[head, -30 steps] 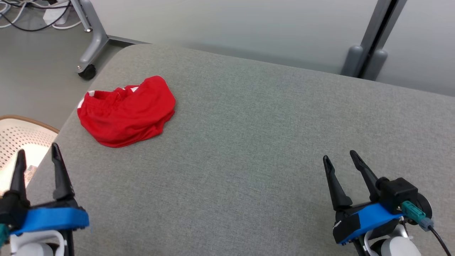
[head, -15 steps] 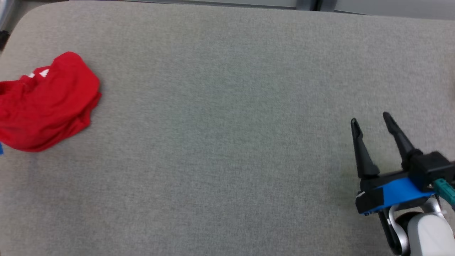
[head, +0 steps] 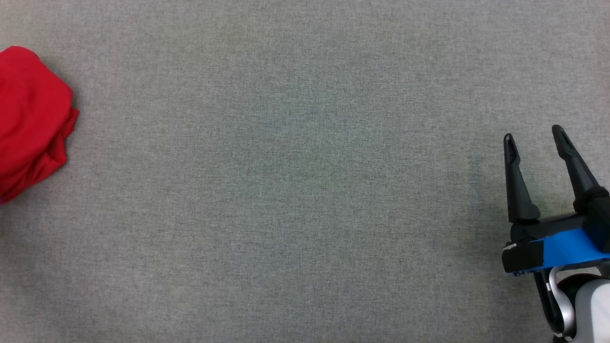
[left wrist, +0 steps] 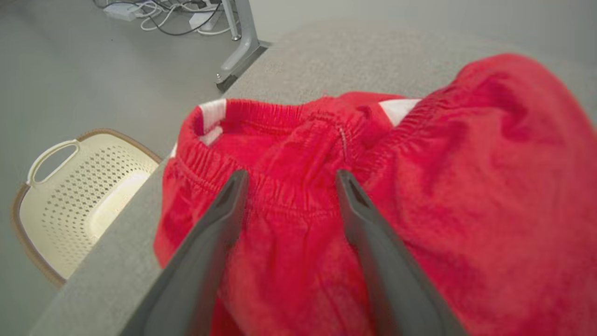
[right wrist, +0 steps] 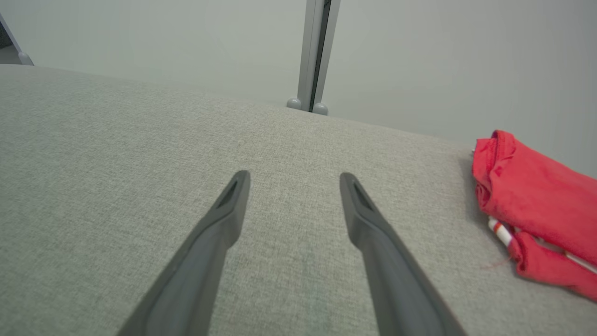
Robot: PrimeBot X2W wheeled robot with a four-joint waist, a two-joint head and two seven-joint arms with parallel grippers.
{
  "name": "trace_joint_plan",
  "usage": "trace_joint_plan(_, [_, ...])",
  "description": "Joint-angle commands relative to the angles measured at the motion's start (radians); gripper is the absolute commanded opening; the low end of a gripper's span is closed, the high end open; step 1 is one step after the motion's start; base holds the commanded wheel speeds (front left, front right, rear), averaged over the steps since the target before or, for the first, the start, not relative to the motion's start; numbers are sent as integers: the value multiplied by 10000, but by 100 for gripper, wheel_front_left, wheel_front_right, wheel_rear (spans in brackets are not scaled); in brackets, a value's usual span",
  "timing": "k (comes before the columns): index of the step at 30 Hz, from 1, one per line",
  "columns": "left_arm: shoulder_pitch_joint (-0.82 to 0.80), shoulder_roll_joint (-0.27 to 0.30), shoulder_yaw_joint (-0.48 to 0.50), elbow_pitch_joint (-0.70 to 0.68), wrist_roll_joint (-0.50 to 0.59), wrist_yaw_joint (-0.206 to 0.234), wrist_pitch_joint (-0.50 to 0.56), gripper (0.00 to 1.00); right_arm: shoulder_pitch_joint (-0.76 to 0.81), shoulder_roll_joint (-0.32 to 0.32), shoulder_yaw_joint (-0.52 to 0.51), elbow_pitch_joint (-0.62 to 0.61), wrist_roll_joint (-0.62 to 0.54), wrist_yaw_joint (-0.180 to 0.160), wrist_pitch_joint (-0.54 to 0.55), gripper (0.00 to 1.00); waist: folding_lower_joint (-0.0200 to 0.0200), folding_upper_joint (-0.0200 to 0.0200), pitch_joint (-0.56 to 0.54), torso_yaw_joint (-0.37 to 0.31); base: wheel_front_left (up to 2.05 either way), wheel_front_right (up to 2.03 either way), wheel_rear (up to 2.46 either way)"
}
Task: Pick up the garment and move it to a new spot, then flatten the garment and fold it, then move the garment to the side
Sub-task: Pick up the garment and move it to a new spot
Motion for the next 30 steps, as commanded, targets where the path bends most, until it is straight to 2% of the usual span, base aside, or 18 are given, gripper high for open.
trace_joint_plan(1, [-179, -48, -81, 187, -81, -34, 226, 100, -30, -48, -10, -61, -67, 1, 32, 100, -2, 0, 9, 20, 0, 0, 0])
trace_joint_plan(4, [-367, -178, -323, 864, -290, -99, 1194, 100, -111, -35, 24, -99, -107, 1, 64, 100, -2, 0, 16, 63, 0, 0, 0])
trace_joint_plan(13, [-484, -299, -911, 1727, -872, -192, 2383, 100, -237, -38, 168, -2, -57, 1, 36, 100, -2, 0, -40, 34, 0, 0, 0])
trace_joint_plan(14, [-448, -313, -1003, 1783, -945, -194, 2524, 92, -244, -34, 191, 17, -42, 1, 23, 100, -2, 0, -59, 1, 0, 0, 0])
trace_joint_plan(15, [-414, -292, -1079, 1803, -1004, -196, 2543, 89, -269, -29, 207, 32, -25, 1, 3, 100, -2, 0, -79, -36, 0, 0, 0])
trace_joint_plan(16, [-393, -276, -1163, 1802, -1083, -197, 2525, 72, -288, -22, 209, 31, -14, 1, -12, 100, -2, 0, -100, -64, 0, 0, 0])
trace_joint_plan(17, [-372, -265, -1286, 1782, -1153, -198, 2541, 34, -302, -26, 210, 51, -7, 1, -24, 100, -2, 0, -126, -98, 0, 0, 0])
trace_joint_plan(18, [-354, -243, -1358, 1772, -1228, -200, 2524, 23, -304, -24, 218, 78, 2, 1, -29, 100, -2, 0, -153, -134, 0, 0, 0])
trace_joint_plan(19, [-348, -247, -1430, 1749, -1325, -201, 2496, 0, -301, -13, 214, 105, 10, 1, -49, 100, -2, 0, -192, -168, 0, 0, 0])
trace_joint_plan(24, [-442, 37, -1862, 1523, -1589, -203, 2113, 0, -333, 55, 232, 303, 102, 1, -162, 100, -2, 0, -444, -332, 0, 0, 0])
trace_joint_plan(30, [-740, 592, -2311, 973, -1564, -158, 908, 0, -320, 158, 288, 708, 220, 1, -395, 100, -2, 0, -981, -569, 0, 0, 0])
